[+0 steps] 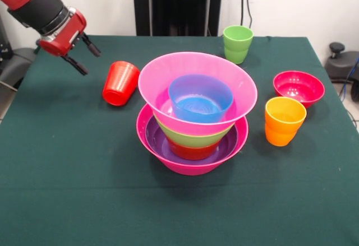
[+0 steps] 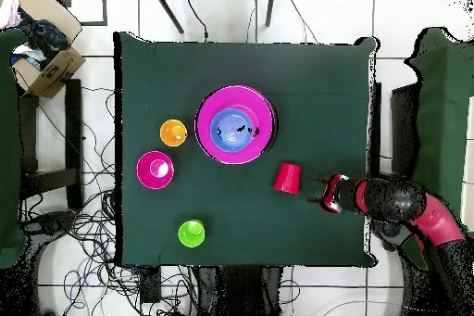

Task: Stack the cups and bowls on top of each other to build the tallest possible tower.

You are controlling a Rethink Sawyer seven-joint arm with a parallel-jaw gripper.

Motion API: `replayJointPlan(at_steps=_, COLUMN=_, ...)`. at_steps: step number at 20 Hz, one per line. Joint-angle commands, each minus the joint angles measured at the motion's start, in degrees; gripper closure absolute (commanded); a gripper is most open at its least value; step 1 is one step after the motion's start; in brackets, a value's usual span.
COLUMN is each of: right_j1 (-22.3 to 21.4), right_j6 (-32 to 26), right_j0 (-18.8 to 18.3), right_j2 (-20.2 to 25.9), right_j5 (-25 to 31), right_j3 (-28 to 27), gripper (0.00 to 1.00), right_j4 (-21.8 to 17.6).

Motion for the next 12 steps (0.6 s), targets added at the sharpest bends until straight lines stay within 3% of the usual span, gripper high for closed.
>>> replayJointPlan(at_steps=1, right_j1=-0.3, right_j6=-5.3, right_j0=2.0, right_j2=-3.5, right_j5=1.8, right_j3=2.8, gripper=0.00, right_j4=-3.3)
replayJointPlan(at_steps=12, right_j1=3.6, right_j6=-1.5, right_j0=-2.5, right_j2=-2.3, right_j5=-13.0, right_j3=7.3, gripper=0.00, right_j4=-5.8)
